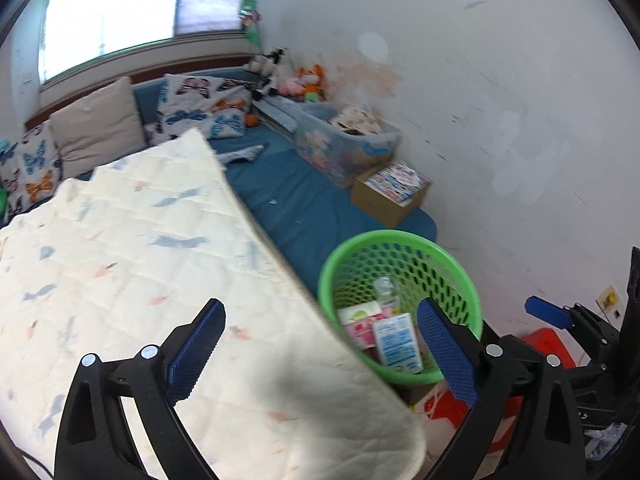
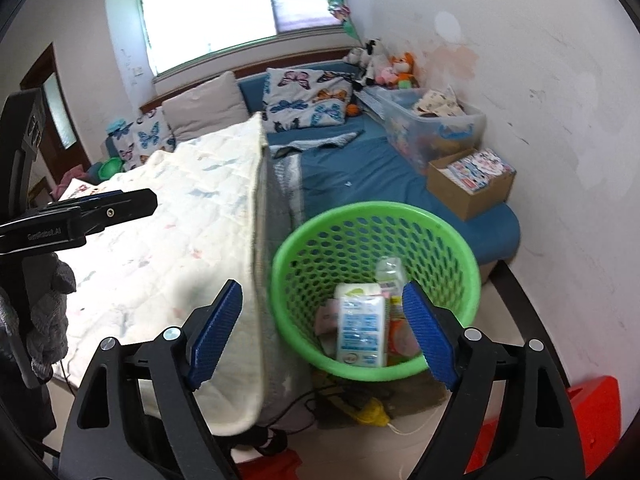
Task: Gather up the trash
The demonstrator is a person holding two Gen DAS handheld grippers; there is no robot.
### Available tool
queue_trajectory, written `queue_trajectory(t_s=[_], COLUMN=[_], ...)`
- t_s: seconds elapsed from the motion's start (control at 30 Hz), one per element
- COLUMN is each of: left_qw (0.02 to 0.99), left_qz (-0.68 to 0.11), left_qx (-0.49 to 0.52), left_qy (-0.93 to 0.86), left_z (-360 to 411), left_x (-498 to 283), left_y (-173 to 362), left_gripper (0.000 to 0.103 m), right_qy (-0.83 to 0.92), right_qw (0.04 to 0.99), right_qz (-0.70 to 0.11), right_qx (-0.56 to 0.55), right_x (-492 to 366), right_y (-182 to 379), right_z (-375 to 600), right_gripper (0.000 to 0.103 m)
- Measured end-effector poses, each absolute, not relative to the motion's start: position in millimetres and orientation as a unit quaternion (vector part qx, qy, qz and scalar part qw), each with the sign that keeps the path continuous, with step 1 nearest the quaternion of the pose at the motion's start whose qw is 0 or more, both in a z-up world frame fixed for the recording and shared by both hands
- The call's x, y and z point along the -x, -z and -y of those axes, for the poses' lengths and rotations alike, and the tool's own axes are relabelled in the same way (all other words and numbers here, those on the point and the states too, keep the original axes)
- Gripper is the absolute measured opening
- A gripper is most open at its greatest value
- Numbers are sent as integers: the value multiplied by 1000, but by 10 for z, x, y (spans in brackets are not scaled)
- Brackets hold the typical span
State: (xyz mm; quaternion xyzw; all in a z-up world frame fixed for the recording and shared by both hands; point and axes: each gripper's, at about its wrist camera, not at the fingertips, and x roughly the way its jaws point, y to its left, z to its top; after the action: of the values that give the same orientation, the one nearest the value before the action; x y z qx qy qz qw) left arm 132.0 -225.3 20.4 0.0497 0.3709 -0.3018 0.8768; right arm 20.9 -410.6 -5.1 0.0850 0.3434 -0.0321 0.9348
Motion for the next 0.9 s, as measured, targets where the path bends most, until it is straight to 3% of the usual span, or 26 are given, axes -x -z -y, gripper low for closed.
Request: queue_trajectory(t_s=[0.47, 0.9], left_qw=[921, 935], left_qz=[-330, -324], left_qx=[-52, -46], left_qy=[199, 136], left_z=[1277, 668], left_x=[-1091, -817], left_y=[-399, -341], left_gripper=[96, 96], right_qy=[-34, -60], right_qw=[940, 942], right_qz=[-336, -329], right_qx=[-45, -26], right_x=[-222, -199], right_y=[-46, 9], right_z=[3330, 2893], right_gripper=[98, 99])
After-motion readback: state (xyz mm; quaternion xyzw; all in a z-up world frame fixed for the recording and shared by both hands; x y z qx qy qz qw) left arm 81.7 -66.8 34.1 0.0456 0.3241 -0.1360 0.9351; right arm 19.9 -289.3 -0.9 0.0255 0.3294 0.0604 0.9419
